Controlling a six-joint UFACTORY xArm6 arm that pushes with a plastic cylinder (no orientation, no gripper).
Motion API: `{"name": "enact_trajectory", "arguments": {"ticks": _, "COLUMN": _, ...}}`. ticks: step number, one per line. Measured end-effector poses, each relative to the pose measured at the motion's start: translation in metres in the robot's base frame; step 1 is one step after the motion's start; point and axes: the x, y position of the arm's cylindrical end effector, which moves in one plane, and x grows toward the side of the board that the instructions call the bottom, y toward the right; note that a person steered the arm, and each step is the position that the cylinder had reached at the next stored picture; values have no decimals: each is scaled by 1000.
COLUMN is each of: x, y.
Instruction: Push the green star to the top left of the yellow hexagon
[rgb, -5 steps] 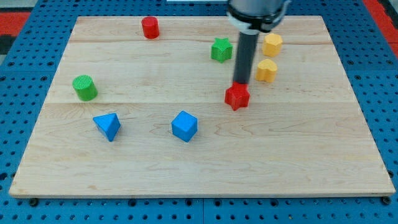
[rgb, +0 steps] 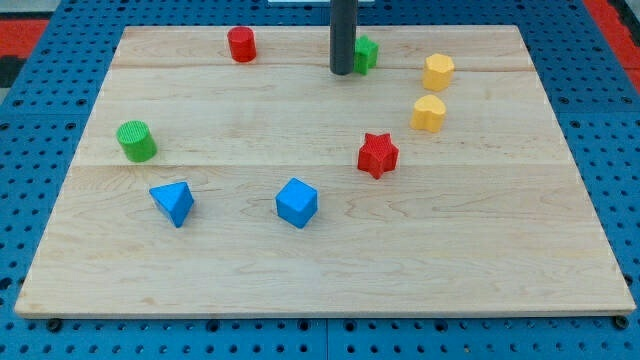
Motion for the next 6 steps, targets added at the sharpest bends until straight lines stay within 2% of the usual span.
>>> {"name": "enact_trajectory", "arguments": {"ticks": 2, "x": -41, "y": 47}}
{"name": "enact_trajectory", "arguments": {"ticks": 3, "x": -31, "y": 26}}
{"name": "enact_trajectory", "arguments": {"ticks": 4, "x": -59, "y": 2}}
{"name": "enact_trajectory", "arguments": {"ticks": 5, "x": -76, "y": 2}}
{"name": "enact_trajectory", "arguments": {"ticks": 6, "x": -75, "y": 39}}
